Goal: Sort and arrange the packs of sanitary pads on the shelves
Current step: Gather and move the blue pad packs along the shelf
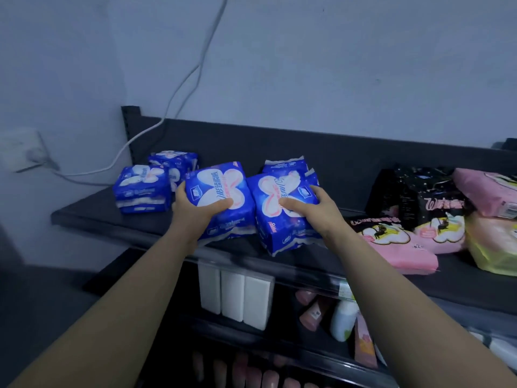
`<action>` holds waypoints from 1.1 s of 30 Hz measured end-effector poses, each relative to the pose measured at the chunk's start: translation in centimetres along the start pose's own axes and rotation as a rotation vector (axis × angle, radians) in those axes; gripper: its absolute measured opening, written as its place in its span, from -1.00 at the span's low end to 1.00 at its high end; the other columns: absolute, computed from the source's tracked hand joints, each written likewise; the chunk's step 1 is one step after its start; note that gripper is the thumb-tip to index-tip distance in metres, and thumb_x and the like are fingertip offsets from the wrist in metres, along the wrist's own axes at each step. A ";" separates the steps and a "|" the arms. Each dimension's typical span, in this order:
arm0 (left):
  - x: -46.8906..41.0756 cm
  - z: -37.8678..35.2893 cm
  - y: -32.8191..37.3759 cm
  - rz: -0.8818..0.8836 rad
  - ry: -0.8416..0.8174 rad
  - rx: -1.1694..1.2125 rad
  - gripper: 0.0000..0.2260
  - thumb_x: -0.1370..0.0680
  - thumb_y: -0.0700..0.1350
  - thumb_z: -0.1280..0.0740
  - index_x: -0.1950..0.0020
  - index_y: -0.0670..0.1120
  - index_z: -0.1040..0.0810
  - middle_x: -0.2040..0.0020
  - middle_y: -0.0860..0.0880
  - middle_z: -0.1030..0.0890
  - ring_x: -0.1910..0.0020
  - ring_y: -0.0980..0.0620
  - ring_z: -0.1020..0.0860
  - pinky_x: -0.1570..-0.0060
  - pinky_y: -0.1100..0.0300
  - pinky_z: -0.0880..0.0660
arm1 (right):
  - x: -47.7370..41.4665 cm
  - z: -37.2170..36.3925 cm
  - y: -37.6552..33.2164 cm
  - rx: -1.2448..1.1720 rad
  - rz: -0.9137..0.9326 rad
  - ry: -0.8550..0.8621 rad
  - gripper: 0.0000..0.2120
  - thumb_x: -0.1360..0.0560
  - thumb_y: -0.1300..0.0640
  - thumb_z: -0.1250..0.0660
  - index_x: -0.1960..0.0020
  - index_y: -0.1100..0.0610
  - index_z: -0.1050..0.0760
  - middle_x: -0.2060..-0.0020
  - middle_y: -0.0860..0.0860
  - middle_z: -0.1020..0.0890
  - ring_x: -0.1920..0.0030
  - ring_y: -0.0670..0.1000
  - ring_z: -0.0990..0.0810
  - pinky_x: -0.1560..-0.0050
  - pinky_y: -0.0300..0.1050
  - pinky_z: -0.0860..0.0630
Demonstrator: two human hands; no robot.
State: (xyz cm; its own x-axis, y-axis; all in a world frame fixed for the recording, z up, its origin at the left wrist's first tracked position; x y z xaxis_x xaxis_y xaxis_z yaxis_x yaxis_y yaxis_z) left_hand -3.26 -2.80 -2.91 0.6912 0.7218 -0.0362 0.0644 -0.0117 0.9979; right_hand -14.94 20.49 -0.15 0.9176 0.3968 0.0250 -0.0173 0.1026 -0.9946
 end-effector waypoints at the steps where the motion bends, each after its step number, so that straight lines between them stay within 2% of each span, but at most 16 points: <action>1: 0.8 0.6 0.1 -0.023 0.040 -0.010 0.13 0.07 0.19 -0.68 -0.39 0.29 -0.18 -0.35 0.03 -0.41 -0.19 -0.08 -0.54 -0.01 -0.15 -0.59 | 0.4 -0.2 -0.2 -0.004 0.019 -0.024 -0.18 -0.21 -0.05 -0.63 -0.36 -0.09 -0.30 -0.13 -0.08 -0.57 0.04 0.04 -0.68 0.07 0.07 -0.66; 5: 5.3 3.9 -0.2 -0.060 0.226 -0.024 0.16 0.07 0.19 -0.65 -0.45 0.24 -0.16 -0.38 0.02 -0.38 -0.21 -0.07 -0.52 -0.02 -0.14 -0.60 | 2.6 -2.1 -0.7 0.027 0.109 -0.146 -0.33 -0.24 -0.04 -0.62 -0.21 -0.14 -0.33 0.01 -0.19 -0.57 0.02 0.00 -0.66 -0.01 0.05 -0.64; 10: 12.2 9.9 -0.6 -0.099 0.443 -0.007 0.04 0.01 0.14 -0.65 -0.39 0.21 -0.24 -0.31 0.05 -0.45 -0.16 -0.01 -0.56 -0.09 -0.10 -0.58 | 6.2 -6.8 -0.7 0.083 0.189 -0.331 -0.31 -0.21 -0.07 -0.62 -0.25 -0.07 -0.41 -0.04 -0.16 -0.61 0.03 -0.08 -0.65 -0.02 -0.01 -0.62; 14: 18.1 15.4 -0.2 -0.112 0.608 -0.053 0.00 -0.09 0.10 -0.65 -0.43 0.13 -0.23 -0.34 0.02 -0.42 -0.19 0.00 -0.52 -0.16 -0.02 -0.53 | 9.9 -11.6 -1.0 0.070 0.197 -0.495 -0.28 -0.15 -0.08 -0.65 -0.23 -0.07 -0.43 -0.06 -0.12 -0.63 0.02 -0.02 -0.67 -0.05 0.06 -0.62; 18: 24.1 21.1 1.0 -0.131 0.737 -0.063 0.05 0.00 0.17 -0.61 -0.42 0.15 -0.23 -0.34 0.03 -0.42 -0.19 0.00 -0.52 -0.15 -0.01 -0.54 | 14.7 -16.9 -1.9 0.057 0.232 -0.647 -0.31 -0.15 -0.08 -0.65 -0.20 -0.08 -0.44 -0.05 -0.12 -0.63 0.03 -0.02 -0.67 -0.02 0.02 -0.62; 21: 29.3 25.5 1.5 -0.124 0.837 -0.026 -0.02 -0.06 0.13 -0.64 -0.39 0.23 -0.23 -0.33 0.04 -0.42 -0.18 -0.02 -0.54 -0.09 -0.03 -0.58 | 19.3 -20.8 -2.6 0.036 0.270 -0.765 -0.41 -0.24 -0.01 -0.62 -0.18 -0.06 -0.43 -0.01 -0.15 -0.63 0.06 -0.08 -0.66 0.09 -0.10 -0.61; 24: 35.5 29.9 2.0 -0.101 0.950 -0.025 0.01 0.01 0.19 -0.64 -0.36 0.29 -0.23 -0.33 0.06 -0.42 -0.17 -0.04 -0.54 -0.02 -0.08 -0.60 | 24.5 -25.1 -3.0 0.040 0.277 -0.884 -0.44 -0.25 0.00 -0.62 -0.14 -0.07 -0.44 0.04 -0.17 -0.63 0.10 -0.08 -0.67 0.11 -0.08 -0.63; 28: 44.9 35.3 2.9 -0.102 1.103 -0.029 0.00 0.00 0.17 -0.62 -0.37 0.25 -0.23 -0.32 0.04 -0.42 -0.17 -0.07 -0.53 0.33 0.11 -0.61 | 32.9 -30.9 -3.1 0.057 0.273 -1.050 -0.43 -0.17 -0.06 -0.64 -0.07 -0.13 -0.44 0.02 -0.15 -0.65 0.09 -0.03 -0.69 0.01 0.06 -0.64; 33: 57.6 42.1 3.4 -0.082 1.305 -0.069 0.02 0.01 0.20 -0.62 -0.38 0.21 -0.25 -0.31 0.03 -0.43 -0.17 -0.05 -0.55 0.08 -0.04 -0.63 | 45.6 -36.7 -3.1 0.080 0.291 -1.239 -0.44 -0.23 -0.08 -0.61 -0.11 -0.13 -0.39 -0.02 -0.14 -0.60 0.04 -0.01 -0.66 0.01 0.09 -0.64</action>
State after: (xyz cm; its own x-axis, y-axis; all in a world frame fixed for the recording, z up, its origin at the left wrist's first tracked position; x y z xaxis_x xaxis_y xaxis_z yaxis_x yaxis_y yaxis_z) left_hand 67.12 9.61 -3.94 -0.5172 0.8541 -0.0559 0.0091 0.0708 0.9974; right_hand 41.52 4.84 0.34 -0.1061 0.9917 -0.0720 -0.2184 -0.0939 -0.9713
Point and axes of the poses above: each hand's wrist, its own x-axis away from the middle knuckle, its own z-axis out of the back of the hand, y = z × x, the point moved 2 cm from there along -x, towards the middle knuckle
